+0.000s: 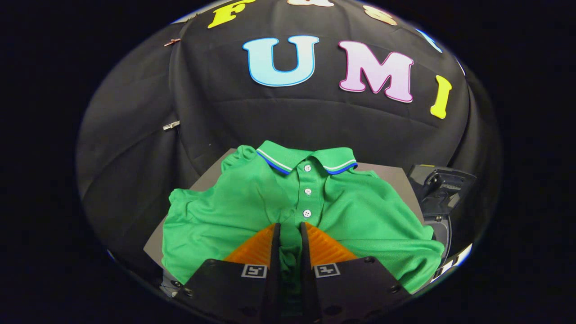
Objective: Put the clothes into the washing machine and then close the washing machine lid.
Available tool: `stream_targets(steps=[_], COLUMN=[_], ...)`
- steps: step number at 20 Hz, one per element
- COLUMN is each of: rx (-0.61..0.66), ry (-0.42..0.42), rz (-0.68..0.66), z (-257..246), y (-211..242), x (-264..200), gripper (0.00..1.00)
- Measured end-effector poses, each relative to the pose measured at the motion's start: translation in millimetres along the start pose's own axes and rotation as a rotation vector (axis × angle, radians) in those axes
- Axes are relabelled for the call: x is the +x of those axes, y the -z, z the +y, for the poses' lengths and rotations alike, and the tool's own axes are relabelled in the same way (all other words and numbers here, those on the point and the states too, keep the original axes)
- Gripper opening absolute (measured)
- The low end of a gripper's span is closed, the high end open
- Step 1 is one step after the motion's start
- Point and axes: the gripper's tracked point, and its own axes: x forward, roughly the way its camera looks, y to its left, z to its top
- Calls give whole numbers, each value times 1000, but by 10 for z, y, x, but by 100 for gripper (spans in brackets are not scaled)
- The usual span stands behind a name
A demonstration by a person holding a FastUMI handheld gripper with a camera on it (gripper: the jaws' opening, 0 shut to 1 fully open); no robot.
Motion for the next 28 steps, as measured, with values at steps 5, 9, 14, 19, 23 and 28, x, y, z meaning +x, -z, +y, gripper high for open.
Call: stream_targets(steps=[5, 9, 14, 19, 23, 28], rx=[42, 54, -287, -284, -182, -178], ry=[-71, -53, 24, -46, -65, -167], rz=[19, 117, -43, -72, -111, -50], z=[-45, -94, -129, -109, -237, -521], y=[-35, -37, -287, -451, -712, -606], x=[27, 13, -92, -287, -349, -418], gripper=[23, 14, 5, 5, 5, 5])
